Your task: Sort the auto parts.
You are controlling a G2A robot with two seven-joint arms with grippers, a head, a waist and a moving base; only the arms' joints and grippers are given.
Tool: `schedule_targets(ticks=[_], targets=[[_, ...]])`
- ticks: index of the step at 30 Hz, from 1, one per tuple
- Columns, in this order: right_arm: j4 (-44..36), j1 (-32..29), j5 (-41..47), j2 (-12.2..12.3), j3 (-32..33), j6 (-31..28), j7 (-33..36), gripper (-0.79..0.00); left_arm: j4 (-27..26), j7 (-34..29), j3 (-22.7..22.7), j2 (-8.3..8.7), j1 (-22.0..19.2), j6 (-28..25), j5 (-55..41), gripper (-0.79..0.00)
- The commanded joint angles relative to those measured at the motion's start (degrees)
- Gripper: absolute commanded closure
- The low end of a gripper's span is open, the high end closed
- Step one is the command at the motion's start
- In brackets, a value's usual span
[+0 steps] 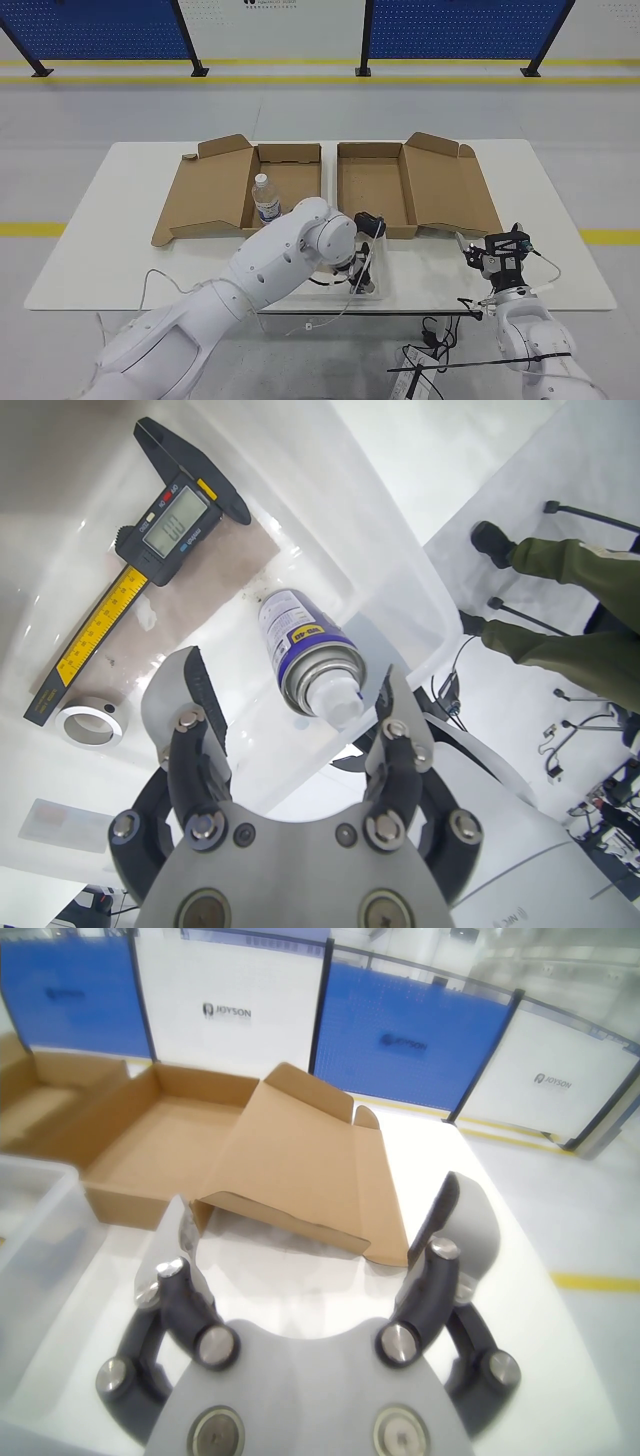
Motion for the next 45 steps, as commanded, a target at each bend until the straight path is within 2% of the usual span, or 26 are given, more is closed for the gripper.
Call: schedule_targets(ticks=[1, 3, 12, 15, 18, 21, 24, 27, 36, 45], targets=[[0.0, 0.0, 0.0, 0.0, 0.0, 0.0, 0.0, -0.785, 0.4, 0.2, 0.1, -0.18, -0.2, 0.0, -0.1, -0.625], [0.0, 0.0, 0.0, 0.0, 0.0, 0.0, 0.0, -0.785, 0.9, 0.3, 0.3, -0.36, -0.3, 0.0, -0.2, -0.585], [0.0, 0.0, 0.0, 0.0, 0.0, 0.0, 0.0, -0.785, 2.5, 0.2, 1.0, -1.21, -1.0, -0.4, -0.8, -0.582], [0.0, 0.0, 0.0, 0.0, 0.0, 0.0, 0.0, -0.785, 3.0, 0.1, 1.3, -1.49, -1.2, -0.5, -1.0, -0.554], [0.0, 0.0, 0.0, 0.0, 0.0, 0.0, 0.0, -0.785, 3.4, 0.0, 1.6, -1.76, -1.3, -0.6, -1.1, -0.391], [0.0, 0.0, 0.0, 0.0, 0.0, 0.0, 0.0, -0.785, 3.8, 0.0, 1.7, -1.97, -1.5, -0.8, -1.2, -0.323], [0.0, 0.0, 0.0, 0.0, 0.0, 0.0, 0.0, -0.785, 3.9, -0.1, 1.7, -2.09, -1.5, -0.8, -1.1, -0.203], [0.0, 0.0, 0.0, 0.0, 0.0, 0.0, 0.0, -0.785, 3.8, -0.4, 1.6, -2.11, -1.5, -0.6, -1.0, 0.0], [0.0, 0.0, 0.0, 0.0, 0.0, 0.0, 0.0, -0.785, 1.1, -1.9, 0.0, -1.39, -1.2, 0.4, 0.6, 0.0], [0.0, 0.0, 0.0, 0.0, 0.0, 0.0, 0.0, -0.785, -6.7, -6.1, -5.9, 1.15, -0.2, 1.3, 2.2, 0.0]])
